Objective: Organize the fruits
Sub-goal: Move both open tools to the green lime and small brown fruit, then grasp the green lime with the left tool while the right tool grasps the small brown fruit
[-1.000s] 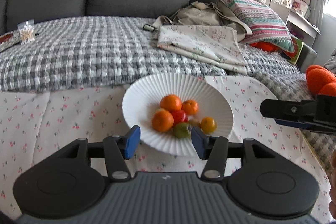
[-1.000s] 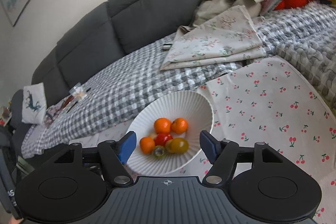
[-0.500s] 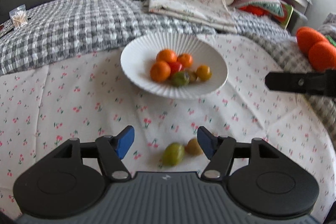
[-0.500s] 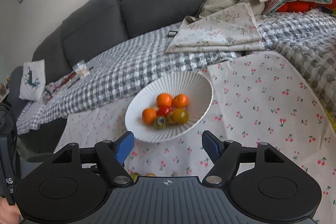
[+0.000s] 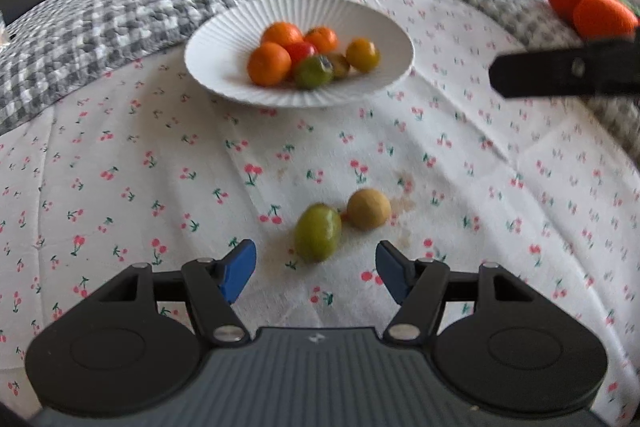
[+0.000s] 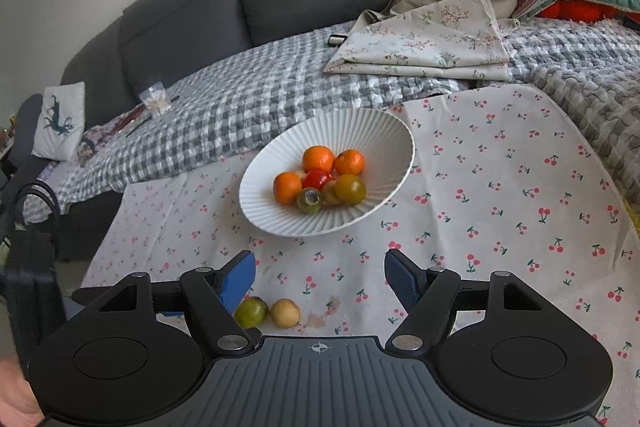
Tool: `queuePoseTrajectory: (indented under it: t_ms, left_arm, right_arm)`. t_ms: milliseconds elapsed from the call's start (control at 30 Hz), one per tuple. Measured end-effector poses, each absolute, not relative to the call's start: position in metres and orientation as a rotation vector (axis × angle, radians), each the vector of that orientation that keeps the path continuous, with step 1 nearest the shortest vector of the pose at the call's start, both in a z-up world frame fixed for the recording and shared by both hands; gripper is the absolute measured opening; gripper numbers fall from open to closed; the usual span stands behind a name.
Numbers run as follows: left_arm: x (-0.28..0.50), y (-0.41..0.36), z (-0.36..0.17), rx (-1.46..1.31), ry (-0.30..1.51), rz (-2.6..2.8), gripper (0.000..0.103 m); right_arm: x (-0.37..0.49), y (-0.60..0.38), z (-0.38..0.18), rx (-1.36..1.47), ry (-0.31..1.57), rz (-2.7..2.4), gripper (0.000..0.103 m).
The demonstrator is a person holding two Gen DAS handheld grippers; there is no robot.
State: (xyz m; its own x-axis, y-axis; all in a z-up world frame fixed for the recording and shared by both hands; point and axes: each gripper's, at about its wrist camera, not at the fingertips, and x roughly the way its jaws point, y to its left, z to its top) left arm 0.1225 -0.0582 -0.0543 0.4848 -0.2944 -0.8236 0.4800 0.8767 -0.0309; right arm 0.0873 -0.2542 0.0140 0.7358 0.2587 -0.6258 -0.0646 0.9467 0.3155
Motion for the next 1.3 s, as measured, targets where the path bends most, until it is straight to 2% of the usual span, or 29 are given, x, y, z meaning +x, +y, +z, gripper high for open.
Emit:
queuePoseTrajectory:
  t_ms: [100, 267, 400, 433, 467, 1067, 1133, 1233, 1300]
  left_arm:
    - [0.124, -0.06, -0.06, 0.222, 0.969, -0.474, 0.065]
    - [0.128, -0.065, -0.061, 0.223, 0.931, -0.473, 0.056]
    - [0.13, -0.07, -0.064, 0.232, 0.92, -0.483, 0.04]
    - [0.131, -0.07, -0.063, 0.234, 0.919, -0.486, 0.028]
    - [0.131, -0.07, -0.062, 0.234, 0.921, -0.484, 0.025]
    - [0.158, 0.002, -0.037, -0.052, 0.971, -0.229, 0.025]
    - [0.159, 0.005, -0.037, -0.066, 0.977, -0.218, 0.025]
    - [0.159, 0.004, -0.036, -0.069, 0.974, -0.218, 0.025]
    - [0.157, 0.003, -0.035, -0.072, 0.972, -0.223, 0.025]
  right_arm:
    - [0.088, -0.251, 0.011, 0.263, 0.733, 0.178, 0.073]
    - [0.091, -0.245, 0.005, 0.236, 0.756, 0.182, 0.073]
    - [0.094, -0.241, -0.002, 0.216, 0.777, 0.183, 0.073]
    - [0.094, -0.24, -0.003, 0.213, 0.78, 0.183, 0.073]
    - [0.095, -0.24, -0.004, 0.211, 0.783, 0.184, 0.073]
    - [0.116, -0.201, -0.05, 0.091, 0.884, 0.259, 0.071]
    - [0.118, -0.193, -0.055, 0.067, 0.885, 0.264, 0.067]
    - [0.12, -0.184, -0.06, 0.04, 0.88, 0.285, 0.054]
    - [0.121, -0.18, -0.062, 0.02, 0.873, 0.284, 0.037]
